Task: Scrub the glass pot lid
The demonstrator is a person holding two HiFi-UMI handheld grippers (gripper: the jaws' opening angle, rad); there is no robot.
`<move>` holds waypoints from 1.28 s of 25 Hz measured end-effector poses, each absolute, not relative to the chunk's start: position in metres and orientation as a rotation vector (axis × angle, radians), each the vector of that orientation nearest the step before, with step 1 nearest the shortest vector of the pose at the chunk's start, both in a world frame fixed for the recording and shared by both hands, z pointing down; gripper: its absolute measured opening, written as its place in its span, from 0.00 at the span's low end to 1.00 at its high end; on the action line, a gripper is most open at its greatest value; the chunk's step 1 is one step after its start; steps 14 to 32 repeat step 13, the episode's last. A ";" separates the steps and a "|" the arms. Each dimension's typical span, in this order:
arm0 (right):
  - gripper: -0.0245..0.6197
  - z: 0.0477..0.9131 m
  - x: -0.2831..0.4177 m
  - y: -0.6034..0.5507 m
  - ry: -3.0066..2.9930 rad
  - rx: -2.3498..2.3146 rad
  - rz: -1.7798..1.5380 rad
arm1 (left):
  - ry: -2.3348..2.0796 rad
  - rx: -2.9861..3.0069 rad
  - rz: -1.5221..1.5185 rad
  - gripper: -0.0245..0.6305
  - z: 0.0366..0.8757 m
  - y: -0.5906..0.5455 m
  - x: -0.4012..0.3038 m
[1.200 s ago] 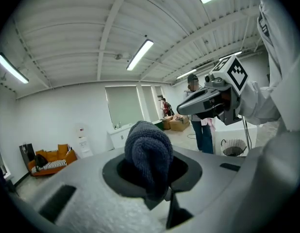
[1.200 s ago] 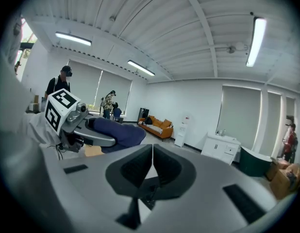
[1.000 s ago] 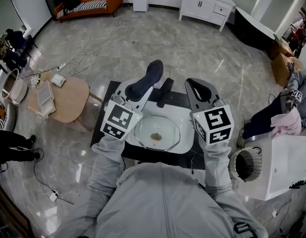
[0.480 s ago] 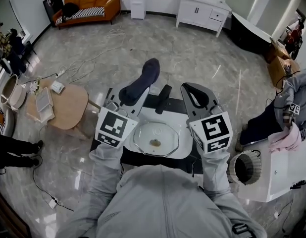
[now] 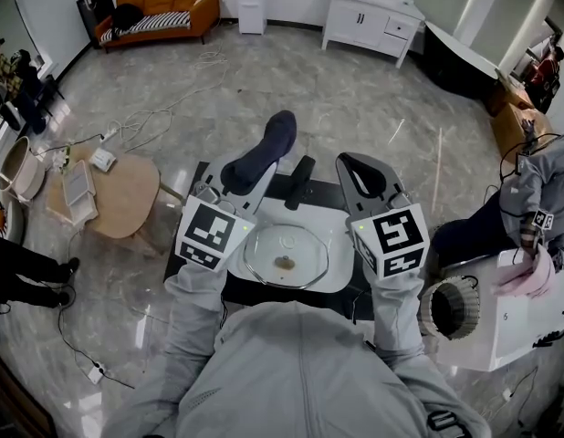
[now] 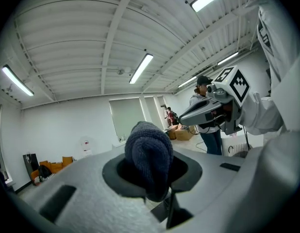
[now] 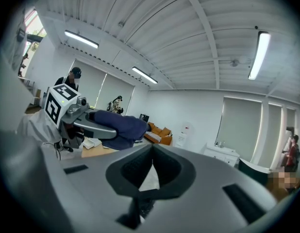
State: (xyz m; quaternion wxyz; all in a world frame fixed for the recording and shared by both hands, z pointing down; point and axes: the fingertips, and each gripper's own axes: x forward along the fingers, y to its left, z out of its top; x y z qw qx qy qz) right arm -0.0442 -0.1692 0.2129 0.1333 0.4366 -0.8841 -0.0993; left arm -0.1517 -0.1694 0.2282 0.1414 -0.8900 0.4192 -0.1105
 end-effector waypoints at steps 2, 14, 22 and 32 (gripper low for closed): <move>0.08 0.214 -0.044 -0.170 -2.566 1.266 -0.278 | 1.201 -2.579 -0.308 0.18 0.227 -0.169 -0.149; 0.08 0.225 -0.044 -0.173 -2.563 1.280 -0.248 | 1.184 -2.603 -0.294 0.18 0.235 -0.170 -0.151; 0.08 0.225 -0.044 -0.173 -2.563 1.280 -0.248 | 1.184 -2.603 -0.294 0.18 0.235 -0.170 -0.151; 0.08 0.225 -0.044 -0.173 -2.563 1.280 -0.248 | 1.184 -2.603 -0.294 0.18 0.235 -0.170 -0.151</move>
